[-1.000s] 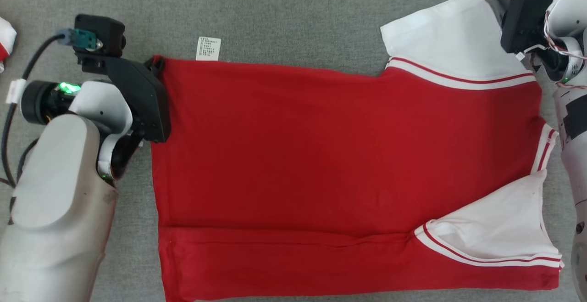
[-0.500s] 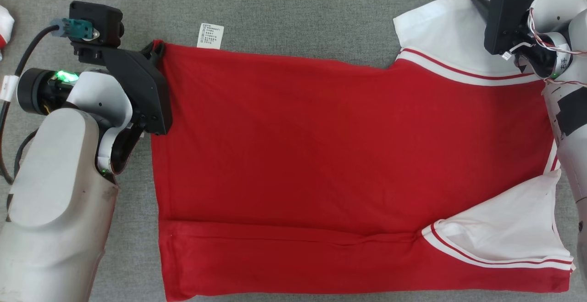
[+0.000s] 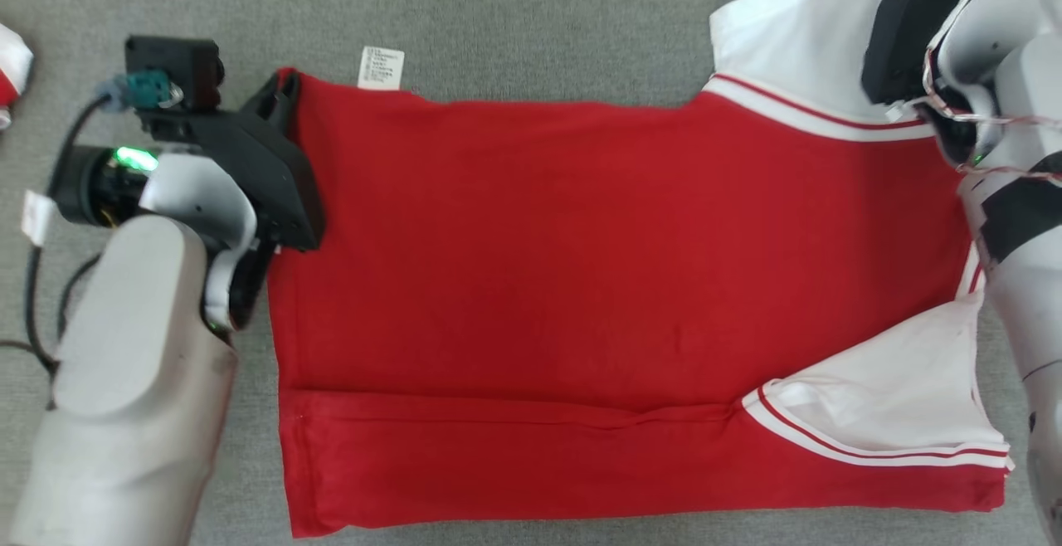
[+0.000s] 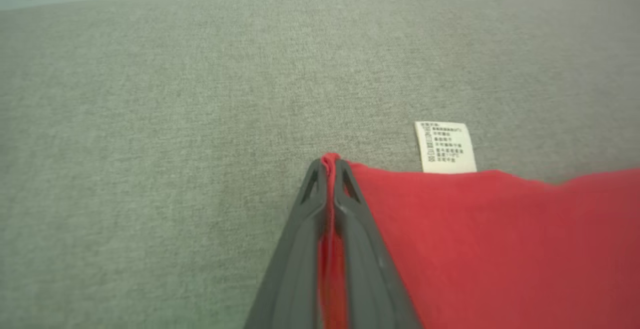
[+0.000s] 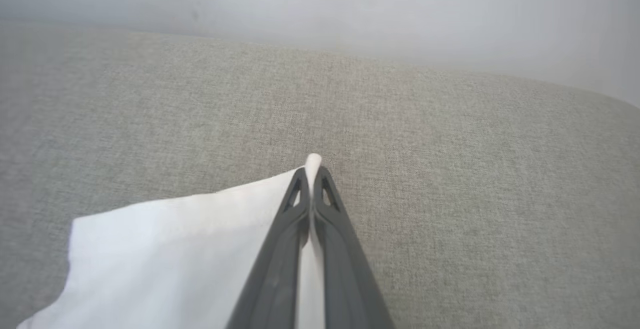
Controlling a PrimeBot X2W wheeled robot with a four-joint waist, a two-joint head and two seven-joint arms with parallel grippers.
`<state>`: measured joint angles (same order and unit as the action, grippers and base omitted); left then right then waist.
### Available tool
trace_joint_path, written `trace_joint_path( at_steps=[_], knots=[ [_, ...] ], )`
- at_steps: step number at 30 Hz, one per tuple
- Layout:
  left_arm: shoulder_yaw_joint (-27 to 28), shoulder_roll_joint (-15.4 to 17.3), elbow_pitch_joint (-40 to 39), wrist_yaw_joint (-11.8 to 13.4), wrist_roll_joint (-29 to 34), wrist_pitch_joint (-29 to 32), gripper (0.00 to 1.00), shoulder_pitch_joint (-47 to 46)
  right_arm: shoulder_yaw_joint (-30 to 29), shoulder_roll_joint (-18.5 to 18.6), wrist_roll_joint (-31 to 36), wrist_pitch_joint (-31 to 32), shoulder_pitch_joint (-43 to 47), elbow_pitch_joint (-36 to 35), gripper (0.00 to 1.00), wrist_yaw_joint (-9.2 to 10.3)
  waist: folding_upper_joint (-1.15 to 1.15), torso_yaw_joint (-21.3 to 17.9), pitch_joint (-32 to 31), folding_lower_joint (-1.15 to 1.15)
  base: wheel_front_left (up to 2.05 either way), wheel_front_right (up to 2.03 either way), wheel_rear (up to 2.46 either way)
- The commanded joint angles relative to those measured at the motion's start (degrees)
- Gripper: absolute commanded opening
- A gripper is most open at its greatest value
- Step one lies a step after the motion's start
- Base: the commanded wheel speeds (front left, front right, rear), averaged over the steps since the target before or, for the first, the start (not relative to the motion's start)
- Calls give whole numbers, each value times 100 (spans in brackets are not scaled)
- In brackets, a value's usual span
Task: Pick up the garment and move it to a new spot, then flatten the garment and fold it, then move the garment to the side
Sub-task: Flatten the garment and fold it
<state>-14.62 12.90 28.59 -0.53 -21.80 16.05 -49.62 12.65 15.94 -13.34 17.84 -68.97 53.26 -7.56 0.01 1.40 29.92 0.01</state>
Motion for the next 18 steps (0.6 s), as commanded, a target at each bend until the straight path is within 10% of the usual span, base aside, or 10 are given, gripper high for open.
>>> trace_joint_path(
  at_steps=[1, 18],
  knots=[
    [-10, -44, 45, -16, -26, -163, 0, 115, 38, -19, -126, -114, 136, 14, 0, 16, -1, -26, -185, -1, 0, 0, 0],
    [-40, -402, 283, -96, -125, -2363, 0, 1540, 424, 717, -1603, -859, 2883, -2096, 0, 16, -1, -91, -1648, -1, 0, 0, 0]
  ],
)
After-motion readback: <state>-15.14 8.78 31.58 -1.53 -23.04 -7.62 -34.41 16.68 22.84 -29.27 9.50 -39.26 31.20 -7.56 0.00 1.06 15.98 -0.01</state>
